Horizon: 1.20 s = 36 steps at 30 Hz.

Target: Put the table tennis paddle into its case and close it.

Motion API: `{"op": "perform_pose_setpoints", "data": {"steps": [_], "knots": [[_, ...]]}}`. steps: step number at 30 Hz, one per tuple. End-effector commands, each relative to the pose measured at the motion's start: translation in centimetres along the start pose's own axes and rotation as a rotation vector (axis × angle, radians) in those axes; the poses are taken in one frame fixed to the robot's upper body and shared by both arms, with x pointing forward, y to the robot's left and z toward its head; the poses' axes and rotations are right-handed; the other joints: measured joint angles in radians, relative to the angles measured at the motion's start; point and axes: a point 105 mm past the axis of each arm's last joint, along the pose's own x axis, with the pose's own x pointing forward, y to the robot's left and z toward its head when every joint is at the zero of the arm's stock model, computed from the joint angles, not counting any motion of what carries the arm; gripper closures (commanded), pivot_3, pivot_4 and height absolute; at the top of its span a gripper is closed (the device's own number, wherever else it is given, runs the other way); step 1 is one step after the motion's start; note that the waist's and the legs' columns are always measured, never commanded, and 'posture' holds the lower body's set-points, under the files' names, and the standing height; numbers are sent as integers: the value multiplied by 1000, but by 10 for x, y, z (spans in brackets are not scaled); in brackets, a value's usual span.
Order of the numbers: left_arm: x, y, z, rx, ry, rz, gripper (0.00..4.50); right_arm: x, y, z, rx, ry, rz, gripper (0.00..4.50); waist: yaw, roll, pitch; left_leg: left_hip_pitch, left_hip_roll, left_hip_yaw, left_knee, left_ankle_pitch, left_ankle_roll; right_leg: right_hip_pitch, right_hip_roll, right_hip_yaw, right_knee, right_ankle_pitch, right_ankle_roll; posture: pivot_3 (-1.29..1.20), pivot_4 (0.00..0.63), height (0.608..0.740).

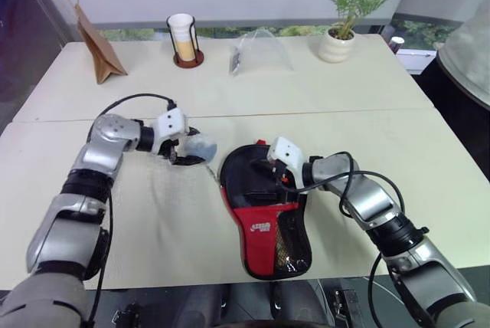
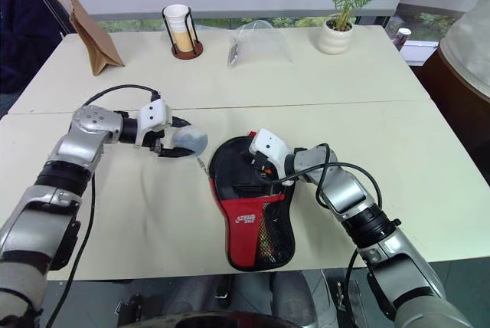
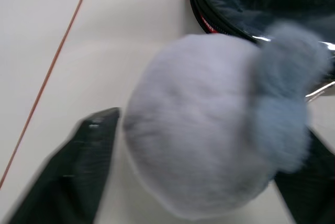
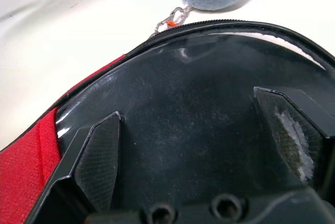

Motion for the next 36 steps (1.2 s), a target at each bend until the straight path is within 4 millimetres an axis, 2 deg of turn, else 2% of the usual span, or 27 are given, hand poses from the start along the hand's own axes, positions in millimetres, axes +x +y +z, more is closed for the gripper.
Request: {"op": "perform_pose_setpoints", "data": {"steps": [1,4,6,10,14,18,25,31,36], "knots": [[1,9,7,30,4,5,2409,1,5,-24,46,96,-10,0,0,0,0,0,0,0,0,0,0,0,0,0,0,0,0,0,150,734],[8,16,10,25,7,12,3820,-1,6,-29,59,120,-19,0,0,0,0,0,0,0,0,0,0,0,0,0,0,0,0,0,150,734],[17,26,16,33,9,52,4487,-2,8,-33,76,142,-23,0,7,-1,-1,0,0,0,1,0,0,1,0,-1,0,0,0,0,150,734],[35,52,37,92,20,210,4487,-3,13,-45,110,208,-33,0,19,-4,-2,1,-1,-2,2,0,0,3,0,-2,0,0,0,0,150,734],[55,62,59,153,23,293,4487,-4,23,-50,165,242,-23,0,22,-4,-2,1,-1,-2,2,0,0,3,1,-2,0,0,2,0,150,734],[78,67,92,190,-29,366,4487,-6,34,-55,205,282,-22,0,27,-5,-3,1,-1,-2,3,0,0,4,0,-2,0,0,3,0,150,734],[111,61,149,214,-138,431,4487,-7,47,-60,257,339,-60,0,26,-5,-3,0,-2,-3,3,0,1,5,0,-3,-1,-1,6,0,150,734],[126,50,186,193,-248,432,4487,-2,60,-58,288,363,-64,0,24,-5,-3,0,-3,-3,3,-1,2,4,-1,-3,-1,-2,8,0,150,734],[142,28,210,16,-401,293,4487,2,67,-53,312,352,-69,0,24,-5,-3,0,-3,-3,3,-1,2,5,-1,-3,-1,-2,8,0,150,734]]}}
